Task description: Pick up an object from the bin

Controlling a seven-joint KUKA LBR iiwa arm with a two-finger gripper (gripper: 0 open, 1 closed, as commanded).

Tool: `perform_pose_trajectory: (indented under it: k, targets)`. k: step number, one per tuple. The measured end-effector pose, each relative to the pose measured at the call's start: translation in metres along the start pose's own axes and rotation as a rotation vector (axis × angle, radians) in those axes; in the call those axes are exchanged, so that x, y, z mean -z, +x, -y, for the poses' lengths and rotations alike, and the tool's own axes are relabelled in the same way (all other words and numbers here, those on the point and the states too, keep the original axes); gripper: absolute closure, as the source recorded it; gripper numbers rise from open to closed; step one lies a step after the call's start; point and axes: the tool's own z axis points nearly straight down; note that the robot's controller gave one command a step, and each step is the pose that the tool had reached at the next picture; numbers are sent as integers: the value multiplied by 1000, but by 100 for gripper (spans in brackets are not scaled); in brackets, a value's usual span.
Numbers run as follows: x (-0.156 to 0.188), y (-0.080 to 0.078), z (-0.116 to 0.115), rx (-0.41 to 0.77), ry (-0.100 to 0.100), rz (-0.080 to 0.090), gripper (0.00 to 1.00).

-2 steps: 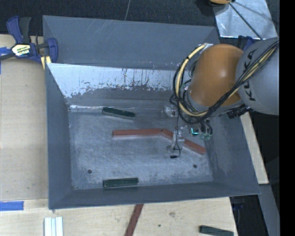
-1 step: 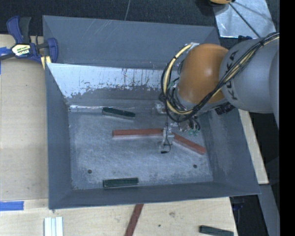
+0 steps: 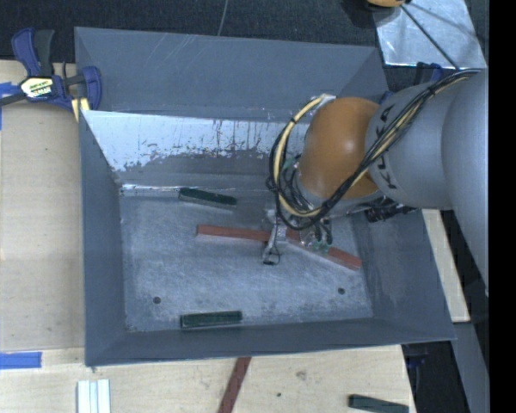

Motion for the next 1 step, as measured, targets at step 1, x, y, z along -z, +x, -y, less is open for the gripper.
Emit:
perform_pose_trajectory:
  k: [1]
  targets:
    - [0, 0, 0, 0, 0, 0, 100]
